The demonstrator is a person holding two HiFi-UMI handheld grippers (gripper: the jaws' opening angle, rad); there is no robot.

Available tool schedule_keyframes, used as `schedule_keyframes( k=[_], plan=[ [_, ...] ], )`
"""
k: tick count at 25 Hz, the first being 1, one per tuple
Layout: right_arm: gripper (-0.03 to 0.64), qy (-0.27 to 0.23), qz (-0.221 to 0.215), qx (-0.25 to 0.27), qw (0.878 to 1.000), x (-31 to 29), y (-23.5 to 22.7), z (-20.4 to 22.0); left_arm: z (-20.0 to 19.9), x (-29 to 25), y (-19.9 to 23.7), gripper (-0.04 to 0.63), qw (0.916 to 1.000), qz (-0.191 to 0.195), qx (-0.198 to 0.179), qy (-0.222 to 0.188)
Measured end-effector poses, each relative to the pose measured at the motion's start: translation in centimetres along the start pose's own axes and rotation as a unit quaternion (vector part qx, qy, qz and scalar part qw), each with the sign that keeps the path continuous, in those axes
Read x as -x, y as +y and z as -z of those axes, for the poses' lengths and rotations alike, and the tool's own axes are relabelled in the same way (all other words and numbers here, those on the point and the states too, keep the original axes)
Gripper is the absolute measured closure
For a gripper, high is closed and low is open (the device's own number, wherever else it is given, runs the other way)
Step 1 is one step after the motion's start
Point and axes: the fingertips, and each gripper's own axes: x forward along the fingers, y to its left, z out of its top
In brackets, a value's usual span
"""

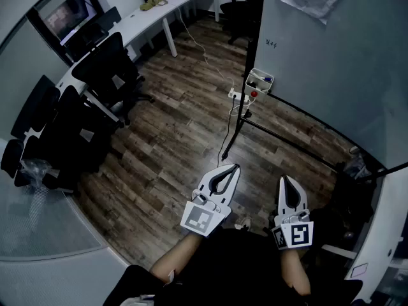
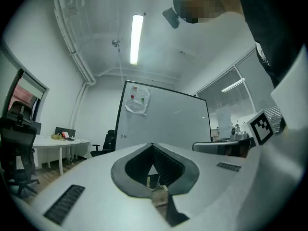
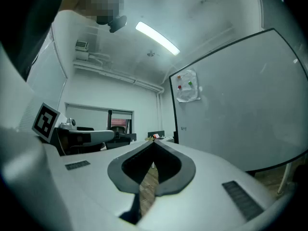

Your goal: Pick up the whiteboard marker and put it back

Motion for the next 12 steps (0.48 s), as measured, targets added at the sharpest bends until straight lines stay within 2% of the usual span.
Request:
schedule_keyframes(
  k=[3,8,12],
  plan=[
    [0.603,0.028,0.012,0.007,1.0,0.1,0.1,0.7,0.2,0.6,0.1,0.588,1.0,-0.002,0.001,0.003],
    [0.603,0.005,0.0,0.008,1.0,-0.4,1.3,0.3,0.1,1.2,0.8,0.588,1.0,-0.002,0.006,0.003],
    [0.603,0.023,0.011,0.007,1.0,-0.5,1.8,0.9,-0.1,1.7,1.5,0.588,1.0,-0.001,0.003,-0.002]
  ],
)
